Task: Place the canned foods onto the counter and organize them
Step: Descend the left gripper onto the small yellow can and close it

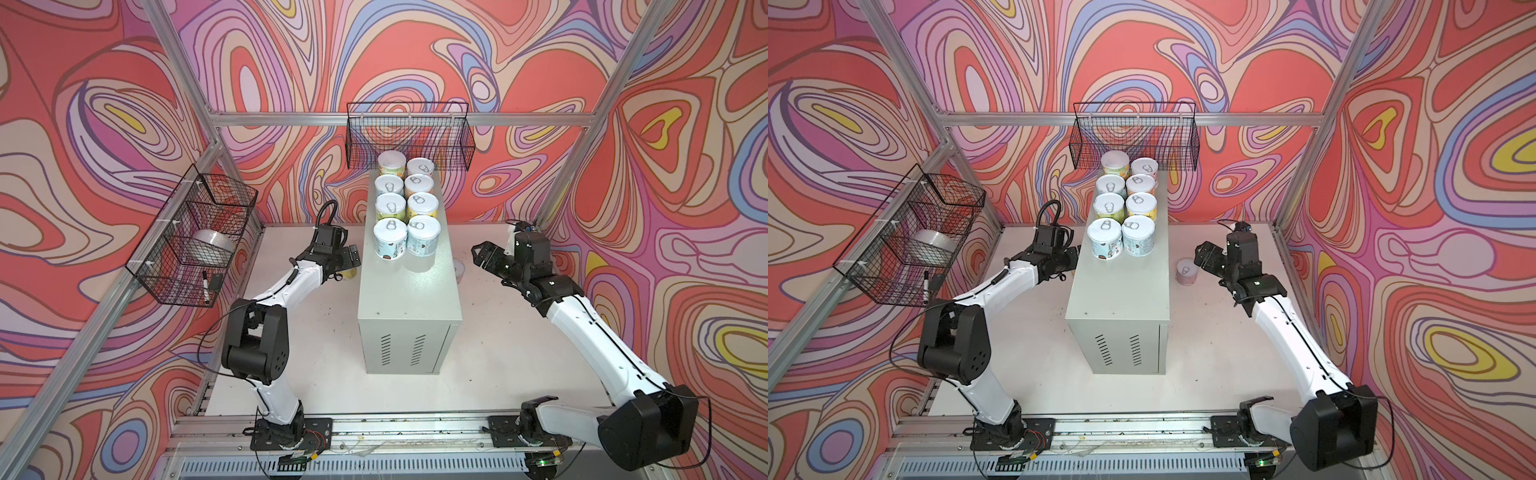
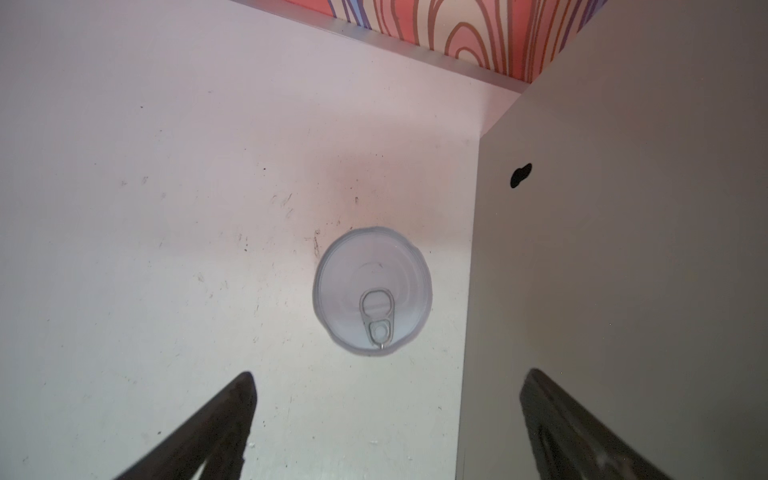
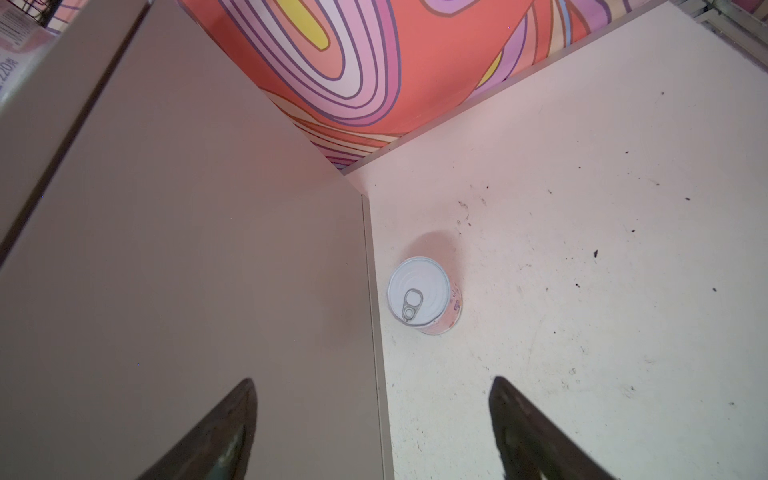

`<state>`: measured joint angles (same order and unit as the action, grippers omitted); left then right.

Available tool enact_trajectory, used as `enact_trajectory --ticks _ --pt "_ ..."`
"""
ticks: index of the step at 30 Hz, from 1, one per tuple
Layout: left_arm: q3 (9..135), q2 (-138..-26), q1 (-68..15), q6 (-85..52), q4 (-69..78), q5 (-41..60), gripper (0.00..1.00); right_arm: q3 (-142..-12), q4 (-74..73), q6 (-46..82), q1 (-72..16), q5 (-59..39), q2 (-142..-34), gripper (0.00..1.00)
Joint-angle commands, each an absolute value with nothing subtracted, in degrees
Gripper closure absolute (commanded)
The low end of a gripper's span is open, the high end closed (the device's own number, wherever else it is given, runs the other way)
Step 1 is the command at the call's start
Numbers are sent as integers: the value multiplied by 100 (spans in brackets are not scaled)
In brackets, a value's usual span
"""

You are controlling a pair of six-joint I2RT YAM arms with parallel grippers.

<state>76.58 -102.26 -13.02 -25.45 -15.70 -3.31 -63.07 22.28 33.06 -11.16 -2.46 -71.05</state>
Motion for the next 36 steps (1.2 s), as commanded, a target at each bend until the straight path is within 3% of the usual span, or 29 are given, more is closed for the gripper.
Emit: enact_trajectory --ticks 1,17,36 --pt "8128 -10751 -1263 -2375 -1751 -678 0 -6129 2092 3461 -1081 -398 -7018 11" --pt "9090 -12242 -1252 -2441 -1944 -628 6 -5965 1907 3674 -1082 -653 -7022 13" --pt "9064 -12485 -1274 -2296 -1881 -939 20 -5874 1941 3716 -1081 -651 -6927 16"
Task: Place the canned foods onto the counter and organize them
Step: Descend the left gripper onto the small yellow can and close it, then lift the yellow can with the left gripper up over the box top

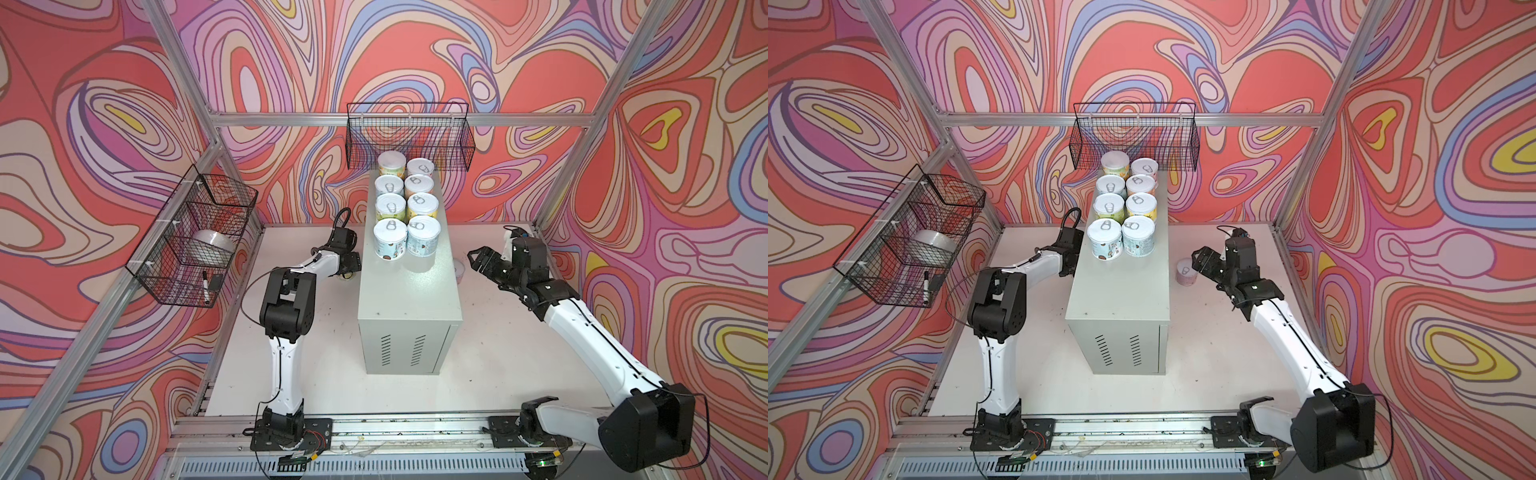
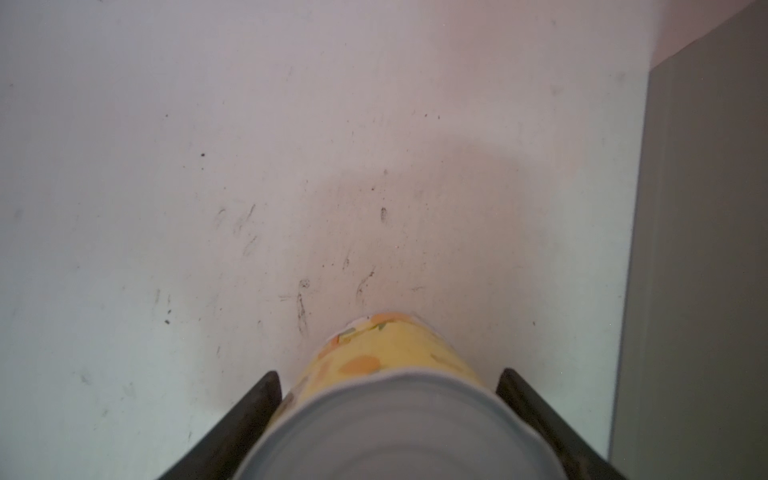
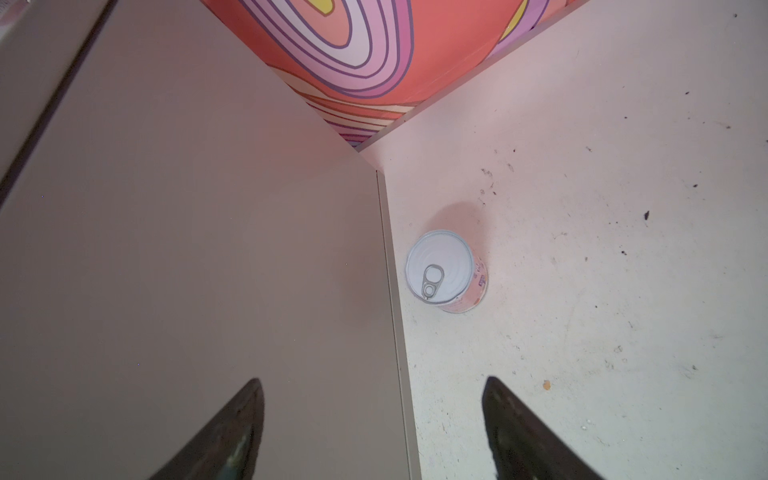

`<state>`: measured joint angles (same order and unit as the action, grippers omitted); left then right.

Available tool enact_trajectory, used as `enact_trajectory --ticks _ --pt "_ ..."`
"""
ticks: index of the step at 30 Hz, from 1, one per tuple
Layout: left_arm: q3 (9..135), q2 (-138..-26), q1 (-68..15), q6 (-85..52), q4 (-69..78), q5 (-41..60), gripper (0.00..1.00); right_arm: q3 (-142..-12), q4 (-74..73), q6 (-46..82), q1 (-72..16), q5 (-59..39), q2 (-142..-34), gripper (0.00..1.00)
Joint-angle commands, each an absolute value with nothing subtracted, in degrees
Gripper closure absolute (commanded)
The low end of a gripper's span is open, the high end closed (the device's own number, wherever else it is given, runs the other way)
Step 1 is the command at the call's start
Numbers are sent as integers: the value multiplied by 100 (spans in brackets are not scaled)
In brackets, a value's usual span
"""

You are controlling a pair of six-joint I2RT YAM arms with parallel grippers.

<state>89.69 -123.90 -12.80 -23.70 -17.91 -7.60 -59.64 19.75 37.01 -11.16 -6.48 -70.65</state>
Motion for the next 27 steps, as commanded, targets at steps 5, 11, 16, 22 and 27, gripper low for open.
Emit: enact_trajectory --ticks 5,11,16,22,27 --pt "8992 -12459 -1283 -2347 -1881 -967 32 -5841 1969 3712 -1079 -659 -6892 16" --pt "8834 -12362 -1310 -2339 -1974 -954 75 -5735 1969 3714 -1081 -616 -6773 16" --pt "8666 -12220 -1318 -2344 -2027 -983 100 -5669 1914 3712 -1081 -600 -6726 16" --pt "8415 -11882 -1324 -2202 -2264 -899 100 -5658 1855 3718 -1081 -674 -6784 16" --pt "7866 -11183 -1329 -2245 -2387 -753 100 -5617 1857 3672 -1080 -657 -6759 16"
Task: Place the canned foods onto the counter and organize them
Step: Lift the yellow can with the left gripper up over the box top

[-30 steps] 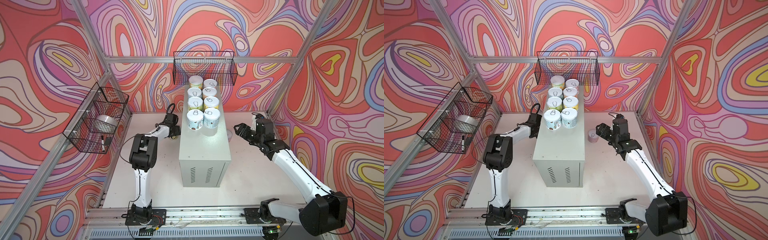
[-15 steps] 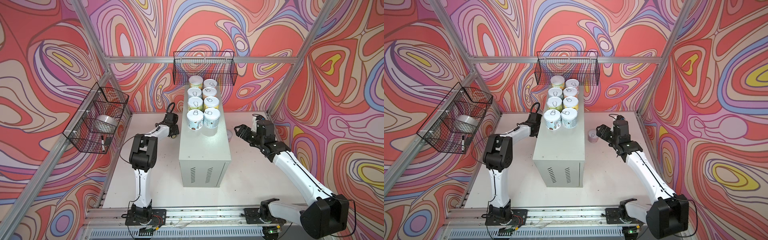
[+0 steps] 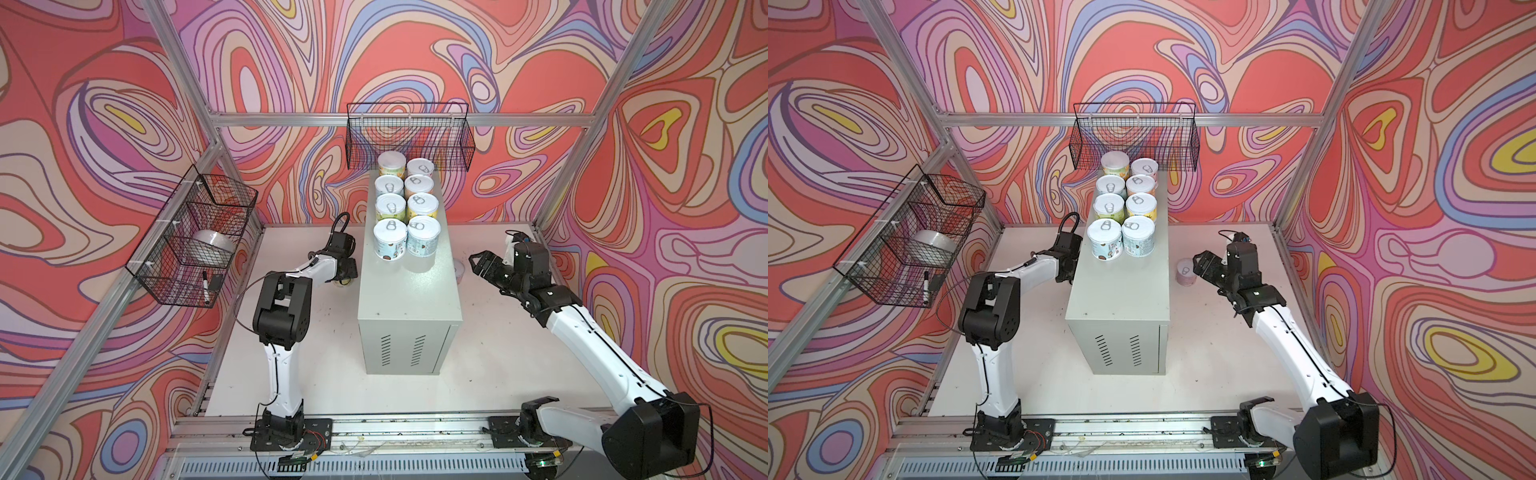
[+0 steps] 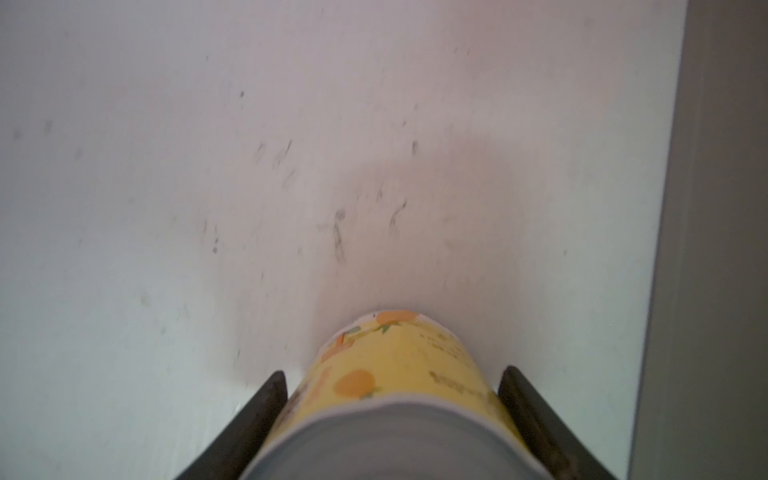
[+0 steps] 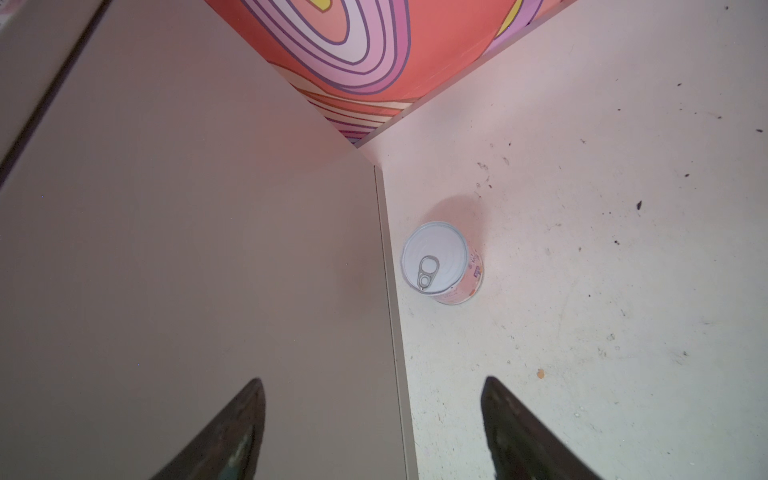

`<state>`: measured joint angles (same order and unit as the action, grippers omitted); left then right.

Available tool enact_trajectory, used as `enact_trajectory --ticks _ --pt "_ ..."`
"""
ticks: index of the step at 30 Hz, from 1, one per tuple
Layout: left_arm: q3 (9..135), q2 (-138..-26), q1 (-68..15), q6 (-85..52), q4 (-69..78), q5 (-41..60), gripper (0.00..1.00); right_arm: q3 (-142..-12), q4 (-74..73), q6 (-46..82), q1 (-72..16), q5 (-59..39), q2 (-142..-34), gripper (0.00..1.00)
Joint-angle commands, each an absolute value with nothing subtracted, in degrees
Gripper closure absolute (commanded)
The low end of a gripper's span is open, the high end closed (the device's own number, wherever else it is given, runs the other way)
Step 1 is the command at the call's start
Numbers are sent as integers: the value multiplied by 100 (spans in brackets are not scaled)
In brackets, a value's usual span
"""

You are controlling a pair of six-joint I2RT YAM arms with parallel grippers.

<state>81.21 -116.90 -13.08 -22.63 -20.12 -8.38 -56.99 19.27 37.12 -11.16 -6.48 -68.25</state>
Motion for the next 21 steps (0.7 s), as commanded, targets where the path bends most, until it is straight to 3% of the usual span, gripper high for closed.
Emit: enact_trajectory --ticks 1,21 --pt "7720 -11022 -1344 -2261 -2418 -715 100 -5601 1856 3658 -1080 -659 -6751 16" --pt "6459 -8201 -1753 -2286 -3815 -99 100 -5284 1716 3667 -1081 -809 -6653 16"
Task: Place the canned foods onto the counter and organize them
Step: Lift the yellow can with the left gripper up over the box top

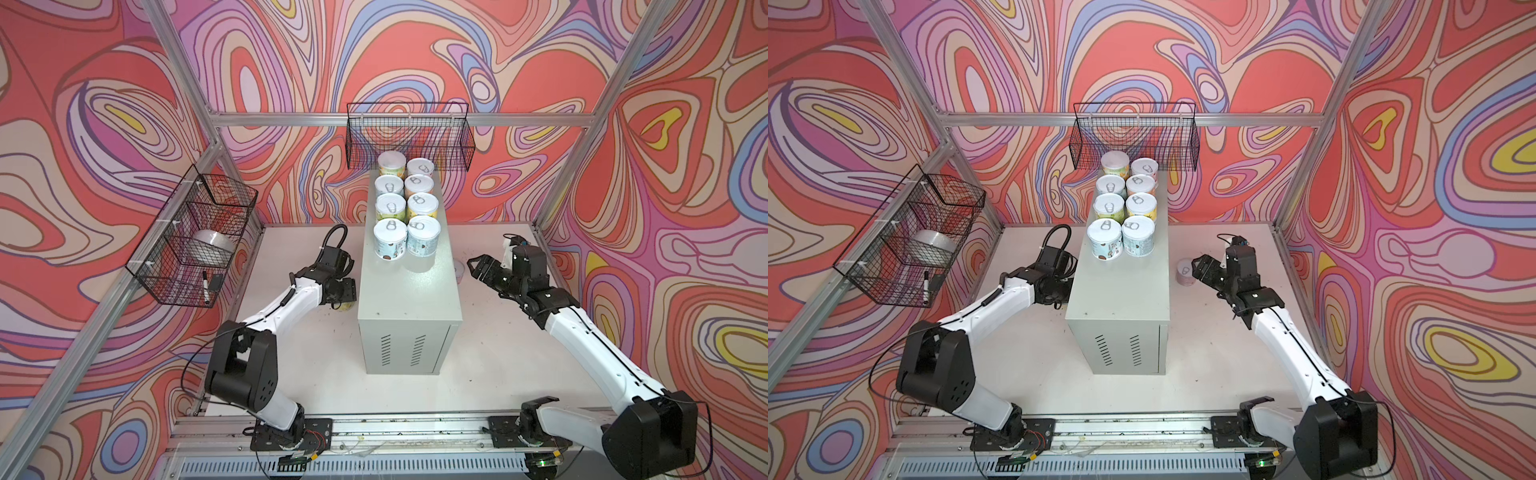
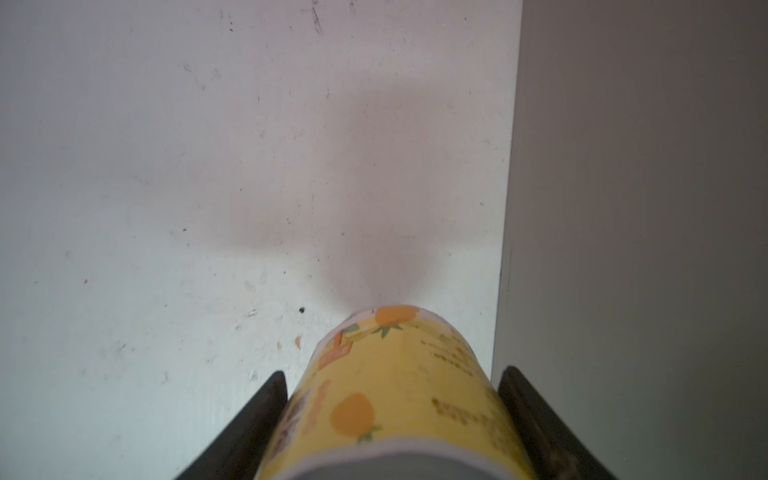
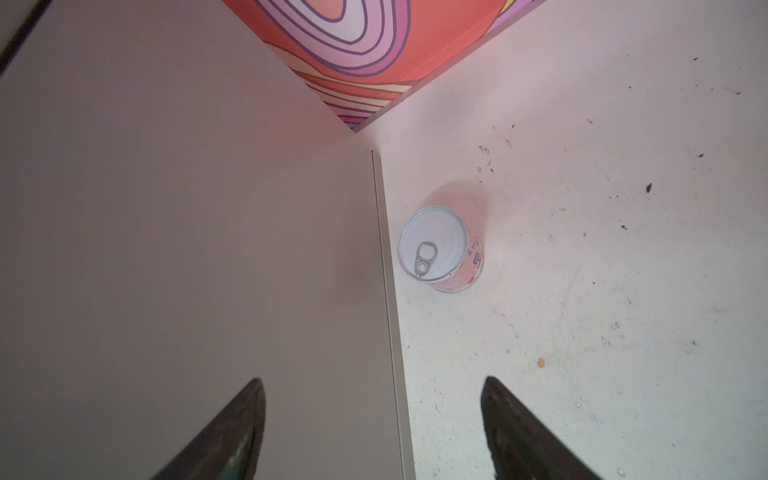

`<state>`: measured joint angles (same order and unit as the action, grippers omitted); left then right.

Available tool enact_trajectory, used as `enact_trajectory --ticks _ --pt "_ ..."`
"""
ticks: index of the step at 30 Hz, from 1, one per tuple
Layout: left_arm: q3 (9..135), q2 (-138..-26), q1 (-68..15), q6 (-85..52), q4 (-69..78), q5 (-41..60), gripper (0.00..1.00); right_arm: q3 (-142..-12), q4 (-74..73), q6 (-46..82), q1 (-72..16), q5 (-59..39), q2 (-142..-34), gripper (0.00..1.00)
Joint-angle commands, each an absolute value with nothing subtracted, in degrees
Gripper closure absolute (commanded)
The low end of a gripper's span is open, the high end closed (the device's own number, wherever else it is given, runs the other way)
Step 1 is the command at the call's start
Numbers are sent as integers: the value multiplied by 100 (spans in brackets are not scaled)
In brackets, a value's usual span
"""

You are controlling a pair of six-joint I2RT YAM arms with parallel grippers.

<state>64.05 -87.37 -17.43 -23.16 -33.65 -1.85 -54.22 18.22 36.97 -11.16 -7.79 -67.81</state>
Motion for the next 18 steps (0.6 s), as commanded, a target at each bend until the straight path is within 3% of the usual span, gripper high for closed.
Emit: enact_trajectory --ticks 1,11,18 --pt "6484 -7994 -1750 -2261 -3970 -118 100 -5259 1699 3678 -1081 -809 -6649 16" --pt "7252 -6572 -1763 -1833 -5669 -164 100 -5282 1699 3696 -1081 -809 -6665 17" --pt "9001 -6412 -1773 -1160 -7320 -277 100 -5345 1769 3647 -1081 -766 -6603 17"
